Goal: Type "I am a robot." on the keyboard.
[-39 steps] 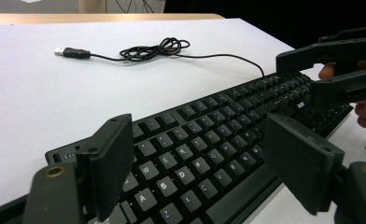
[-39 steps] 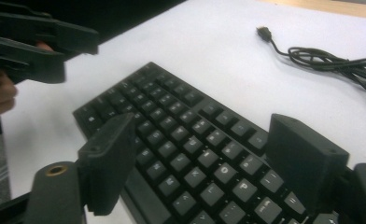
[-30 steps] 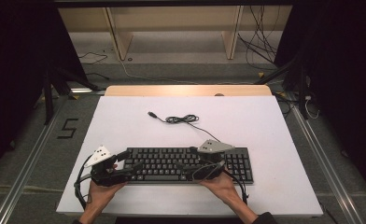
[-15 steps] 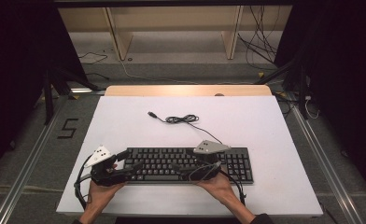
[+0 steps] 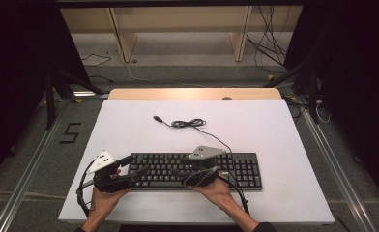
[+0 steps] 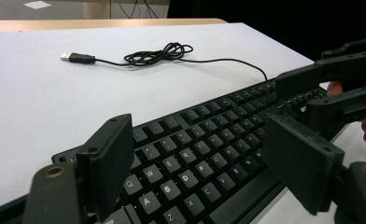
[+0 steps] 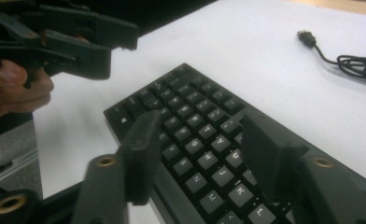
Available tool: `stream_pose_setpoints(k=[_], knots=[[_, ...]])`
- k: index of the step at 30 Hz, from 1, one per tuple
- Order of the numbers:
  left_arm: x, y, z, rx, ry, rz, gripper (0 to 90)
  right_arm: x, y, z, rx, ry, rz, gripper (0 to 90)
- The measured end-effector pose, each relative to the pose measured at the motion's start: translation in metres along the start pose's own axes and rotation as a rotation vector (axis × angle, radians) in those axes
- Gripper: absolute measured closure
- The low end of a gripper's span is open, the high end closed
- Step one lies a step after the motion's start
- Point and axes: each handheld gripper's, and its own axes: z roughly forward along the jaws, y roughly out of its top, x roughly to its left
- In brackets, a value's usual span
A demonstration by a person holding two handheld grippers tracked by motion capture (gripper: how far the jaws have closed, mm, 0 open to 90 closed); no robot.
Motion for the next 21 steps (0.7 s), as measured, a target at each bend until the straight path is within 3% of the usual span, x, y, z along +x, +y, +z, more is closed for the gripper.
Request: stream_pose_setpoints(k=[8,12,21], knots=[[-0.001,0.0,0.0,-0.005,0.002,-0.001,24.6,0.003,-0.001,0.015,0.056,-0.009,-0.01,78.4],[0.0,0.0,0.0,-0.006,0.002,-0.002,24.6,0.004,-0.002,0.024,0.086,-0.004,-0.019,87.8],[0.0,0.0,0.0,-0.005,0.003,-0.002,24.7,0.008,-0.005,0.04,0.141,0.002,-0.027,90.0]])
